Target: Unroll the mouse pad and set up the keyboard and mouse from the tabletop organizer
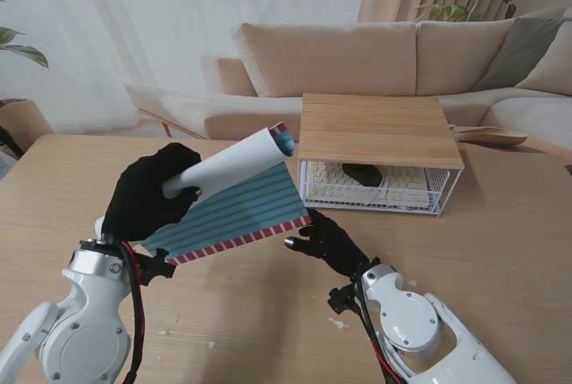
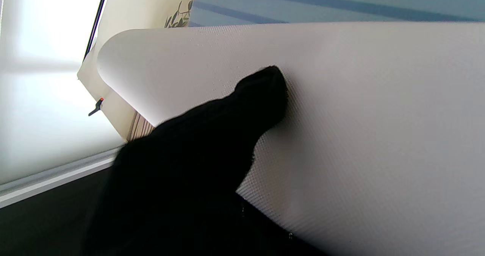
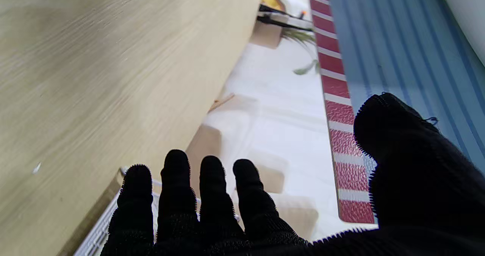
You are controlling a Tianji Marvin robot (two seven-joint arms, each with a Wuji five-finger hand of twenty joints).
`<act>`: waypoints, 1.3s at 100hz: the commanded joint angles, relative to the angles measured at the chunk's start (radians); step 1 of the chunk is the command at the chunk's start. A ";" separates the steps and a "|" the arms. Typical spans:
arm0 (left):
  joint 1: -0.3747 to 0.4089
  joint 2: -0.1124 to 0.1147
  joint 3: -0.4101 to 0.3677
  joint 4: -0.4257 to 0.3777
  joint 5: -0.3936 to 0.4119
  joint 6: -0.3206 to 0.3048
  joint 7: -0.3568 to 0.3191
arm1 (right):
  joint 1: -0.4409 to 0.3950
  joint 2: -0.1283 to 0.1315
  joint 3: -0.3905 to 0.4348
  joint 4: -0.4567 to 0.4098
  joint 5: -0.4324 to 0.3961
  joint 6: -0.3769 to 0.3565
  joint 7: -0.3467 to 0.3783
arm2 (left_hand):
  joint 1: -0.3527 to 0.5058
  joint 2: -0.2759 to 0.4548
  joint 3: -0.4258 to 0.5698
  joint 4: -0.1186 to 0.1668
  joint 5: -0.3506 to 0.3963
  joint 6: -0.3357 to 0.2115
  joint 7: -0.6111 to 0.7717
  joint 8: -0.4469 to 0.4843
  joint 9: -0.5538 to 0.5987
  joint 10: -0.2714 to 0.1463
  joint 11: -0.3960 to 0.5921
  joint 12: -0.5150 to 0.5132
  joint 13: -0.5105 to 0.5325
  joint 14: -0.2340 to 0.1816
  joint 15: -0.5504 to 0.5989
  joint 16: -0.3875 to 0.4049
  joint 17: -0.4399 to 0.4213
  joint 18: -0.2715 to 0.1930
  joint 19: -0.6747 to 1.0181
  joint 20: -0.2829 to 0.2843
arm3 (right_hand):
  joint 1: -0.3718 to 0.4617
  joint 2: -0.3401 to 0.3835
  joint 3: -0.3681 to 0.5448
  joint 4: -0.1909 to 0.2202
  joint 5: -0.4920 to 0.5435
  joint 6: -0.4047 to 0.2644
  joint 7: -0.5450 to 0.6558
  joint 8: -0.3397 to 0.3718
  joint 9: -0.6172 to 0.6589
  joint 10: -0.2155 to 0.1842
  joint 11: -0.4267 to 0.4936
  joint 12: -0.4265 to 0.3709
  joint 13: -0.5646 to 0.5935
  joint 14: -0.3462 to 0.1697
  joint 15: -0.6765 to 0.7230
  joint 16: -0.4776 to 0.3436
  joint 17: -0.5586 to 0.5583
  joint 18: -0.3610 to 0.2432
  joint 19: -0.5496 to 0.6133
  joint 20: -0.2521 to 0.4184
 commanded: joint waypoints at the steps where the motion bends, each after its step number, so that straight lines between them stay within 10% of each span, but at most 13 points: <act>1: -0.002 -0.012 0.016 -0.007 -0.008 0.008 -0.004 | 0.000 -0.009 -0.006 -0.013 -0.022 0.007 0.021 | 0.092 0.031 0.064 0.007 0.026 -0.042 0.070 0.027 0.009 -0.019 0.030 0.023 0.031 -0.036 0.002 0.033 0.007 -0.010 0.019 -0.015 | -0.027 -0.033 0.002 -0.019 -0.002 -0.021 -0.011 0.019 -0.023 -0.035 0.007 -0.009 -0.026 -0.035 -0.016 -0.005 -0.001 -0.050 -0.028 -0.016; 39: -0.025 -0.037 0.116 0.033 -0.096 0.100 0.070 | -0.003 -0.079 -0.055 -0.053 0.140 0.071 -0.172 | 0.093 0.037 0.061 0.008 0.016 -0.038 0.070 0.031 -0.001 -0.018 0.035 0.024 0.025 -0.039 -0.002 0.043 -0.004 -0.014 0.023 -0.016 | 0.107 -0.057 0.179 -0.030 0.267 -0.327 0.115 0.092 0.232 -0.178 0.070 0.031 0.112 -0.068 0.051 0.030 0.079 -0.013 0.052 -0.008; 44: -0.029 -0.043 0.129 0.043 -0.119 0.118 0.081 | -0.006 -0.092 -0.059 -0.063 0.151 0.086 -0.216 | 0.093 0.038 0.060 0.008 0.014 -0.037 0.070 0.031 -0.003 -0.017 0.036 0.023 0.022 -0.039 -0.003 0.043 -0.006 -0.015 0.023 -0.017 | 0.188 -0.045 0.215 -0.034 0.385 -0.334 0.190 0.106 0.361 -0.157 0.095 0.045 0.189 -0.054 0.103 0.055 0.115 0.013 0.101 0.006; 50: -0.034 -0.051 0.143 0.055 -0.157 0.146 0.096 | -0.007 -0.103 -0.062 -0.070 0.141 0.102 -0.264 | 0.095 0.039 0.060 0.009 0.012 -0.035 0.071 0.032 -0.007 -0.015 0.038 0.024 0.019 -0.040 -0.002 0.044 -0.014 -0.014 0.022 -0.017 | 0.344 -0.051 0.165 -0.133 0.452 -0.355 0.525 -0.118 0.573 -0.127 0.145 0.072 0.355 -0.018 0.202 0.100 0.188 0.073 0.217 -0.014; 58: -0.038 -0.064 0.162 0.069 -0.216 0.183 0.120 | -0.003 -0.117 -0.070 -0.063 0.095 0.109 -0.328 | 0.099 0.041 0.059 0.009 0.009 -0.027 0.071 0.031 -0.014 -0.005 0.043 0.023 0.011 -0.028 0.002 0.048 -0.031 -0.007 0.030 -0.009 | 0.411 -0.047 0.209 -0.143 0.578 -0.338 0.638 -0.108 0.765 -0.081 0.277 0.127 0.507 0.006 0.365 0.159 0.249 0.100 0.370 -0.005; 98: -0.101 -0.112 0.212 0.188 -0.400 0.405 0.159 | 0.008 -0.118 -0.072 -0.043 -0.058 0.127 -0.383 | 0.083 0.061 0.055 0.010 -0.037 -0.004 0.101 0.016 -0.053 0.016 0.103 -0.010 -0.028 0.017 0.028 -0.004 -0.104 -0.006 0.015 0.156 | 0.477 -0.079 0.341 -0.128 0.607 -0.123 0.658 0.023 0.840 0.117 0.508 0.390 0.589 0.094 0.683 0.320 0.218 0.113 0.675 -0.112; 130: -0.163 -0.147 0.214 0.262 -0.470 0.604 0.162 | 0.010 -0.099 -0.033 -0.070 -0.136 0.178 -0.349 | 0.048 0.066 0.061 0.009 -0.105 0.038 0.097 -0.006 -0.107 0.052 0.115 -0.014 -0.051 0.048 0.013 -0.023 -0.125 0.027 -0.011 0.189 | 0.483 -0.181 0.450 -0.113 0.651 -0.025 0.668 0.038 0.914 0.173 0.529 0.439 0.676 0.130 0.726 0.362 0.285 0.142 0.720 -0.118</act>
